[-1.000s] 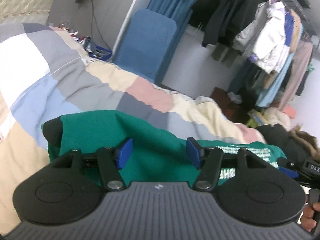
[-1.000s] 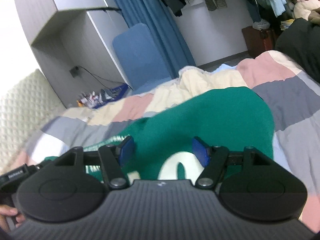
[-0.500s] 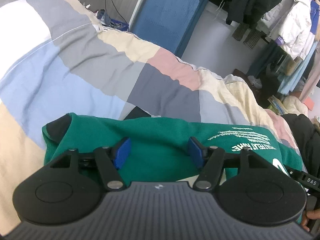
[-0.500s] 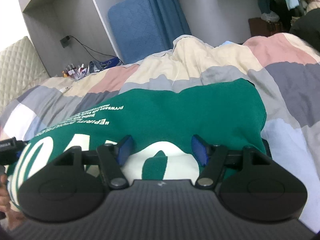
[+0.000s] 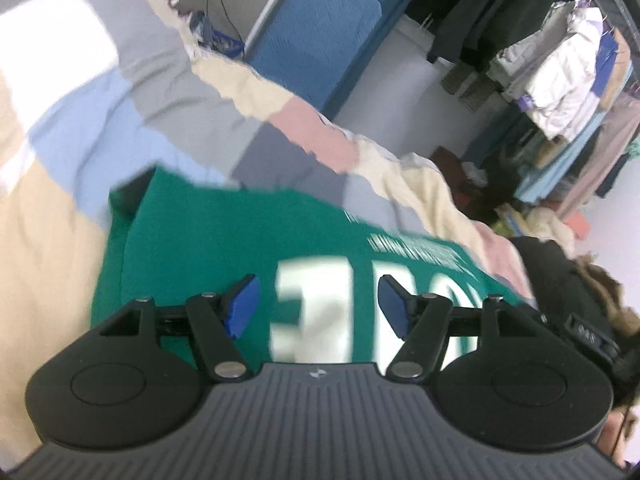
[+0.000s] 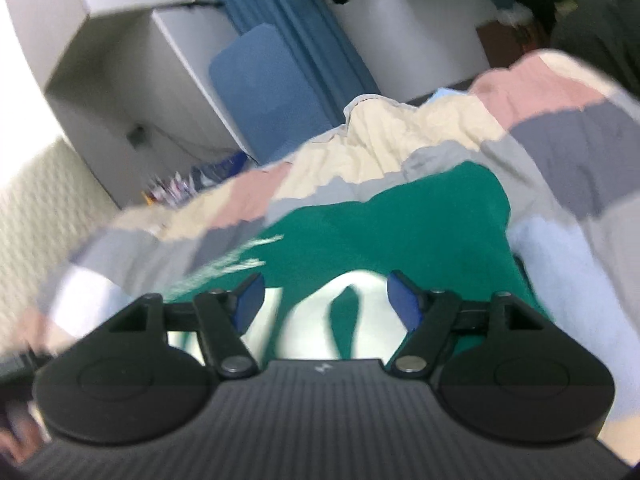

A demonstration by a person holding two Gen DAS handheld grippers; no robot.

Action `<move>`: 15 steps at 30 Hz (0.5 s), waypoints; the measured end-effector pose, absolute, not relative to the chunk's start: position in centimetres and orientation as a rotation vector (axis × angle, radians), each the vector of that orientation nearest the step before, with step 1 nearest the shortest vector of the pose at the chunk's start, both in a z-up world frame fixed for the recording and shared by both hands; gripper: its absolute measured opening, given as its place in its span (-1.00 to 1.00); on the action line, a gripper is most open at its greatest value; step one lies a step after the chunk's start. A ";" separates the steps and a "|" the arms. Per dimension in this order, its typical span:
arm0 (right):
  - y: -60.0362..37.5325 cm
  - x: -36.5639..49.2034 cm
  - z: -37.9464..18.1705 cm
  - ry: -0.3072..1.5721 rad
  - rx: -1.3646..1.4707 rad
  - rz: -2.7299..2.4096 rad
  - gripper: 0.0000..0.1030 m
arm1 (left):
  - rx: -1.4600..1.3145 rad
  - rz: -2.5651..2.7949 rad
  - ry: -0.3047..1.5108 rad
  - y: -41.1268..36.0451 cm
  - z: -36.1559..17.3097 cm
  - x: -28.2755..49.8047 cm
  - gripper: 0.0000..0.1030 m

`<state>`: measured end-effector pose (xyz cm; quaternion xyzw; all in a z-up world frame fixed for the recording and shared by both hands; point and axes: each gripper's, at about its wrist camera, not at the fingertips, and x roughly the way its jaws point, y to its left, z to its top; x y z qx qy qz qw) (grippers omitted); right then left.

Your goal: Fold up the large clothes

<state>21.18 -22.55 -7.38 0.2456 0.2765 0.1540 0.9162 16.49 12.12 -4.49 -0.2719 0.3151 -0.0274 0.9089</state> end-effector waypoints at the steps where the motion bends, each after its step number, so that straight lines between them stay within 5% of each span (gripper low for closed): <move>1: -22.8 20.3 -7.1 0.579 0.552 0.332 0.37 | -0.582 -0.070 0.660 11.9 -4.5 15.4 0.37; 15: -21.5 16.2 -12.7 0.872 0.850 0.359 0.61 | -1.021 -0.056 0.802 14.2 -11.4 13.6 0.34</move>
